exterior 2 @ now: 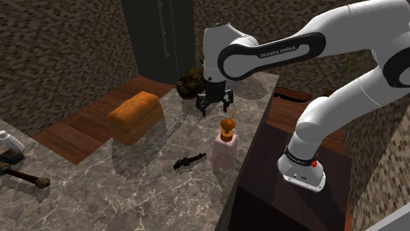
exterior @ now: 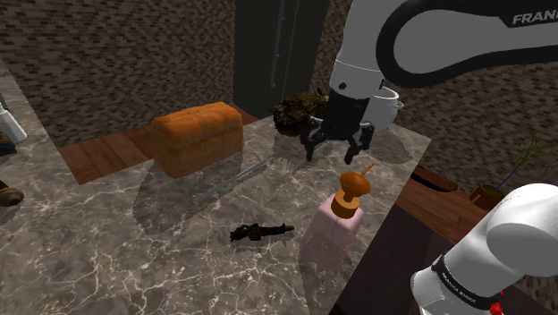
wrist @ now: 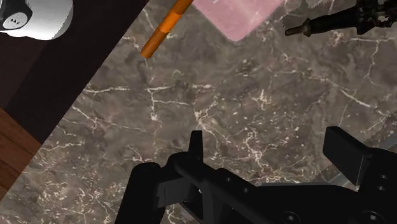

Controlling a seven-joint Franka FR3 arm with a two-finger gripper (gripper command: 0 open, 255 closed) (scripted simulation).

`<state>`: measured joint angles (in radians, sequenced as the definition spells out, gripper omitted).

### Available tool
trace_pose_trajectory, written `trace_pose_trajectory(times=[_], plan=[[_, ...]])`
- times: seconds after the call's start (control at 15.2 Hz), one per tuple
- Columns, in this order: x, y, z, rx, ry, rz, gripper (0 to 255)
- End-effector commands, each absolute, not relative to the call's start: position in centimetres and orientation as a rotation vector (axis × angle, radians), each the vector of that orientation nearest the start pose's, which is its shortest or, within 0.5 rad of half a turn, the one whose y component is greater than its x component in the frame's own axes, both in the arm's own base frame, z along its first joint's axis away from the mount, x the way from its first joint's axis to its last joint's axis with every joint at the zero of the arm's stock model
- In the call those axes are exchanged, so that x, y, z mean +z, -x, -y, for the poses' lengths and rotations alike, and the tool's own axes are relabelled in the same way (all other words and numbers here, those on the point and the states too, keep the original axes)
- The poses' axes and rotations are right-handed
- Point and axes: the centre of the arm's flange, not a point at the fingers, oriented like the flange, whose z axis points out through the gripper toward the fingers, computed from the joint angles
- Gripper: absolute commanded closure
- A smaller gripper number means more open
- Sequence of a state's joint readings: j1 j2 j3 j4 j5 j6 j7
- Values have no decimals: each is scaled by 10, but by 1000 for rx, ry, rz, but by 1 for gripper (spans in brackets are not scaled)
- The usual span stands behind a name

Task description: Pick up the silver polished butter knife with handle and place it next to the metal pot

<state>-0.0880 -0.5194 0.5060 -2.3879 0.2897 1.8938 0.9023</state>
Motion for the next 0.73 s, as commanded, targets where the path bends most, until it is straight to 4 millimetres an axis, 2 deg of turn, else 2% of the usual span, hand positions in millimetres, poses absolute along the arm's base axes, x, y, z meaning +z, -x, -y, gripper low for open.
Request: trace_pose_trajectory(times=[0.0,0.33,0.66], plan=[[472,-375,-219,39,2924,-1119,0],[447,-422,-260,10,2806,-1420,0],[421,-476,-289,-20,2657,-1709,0]])
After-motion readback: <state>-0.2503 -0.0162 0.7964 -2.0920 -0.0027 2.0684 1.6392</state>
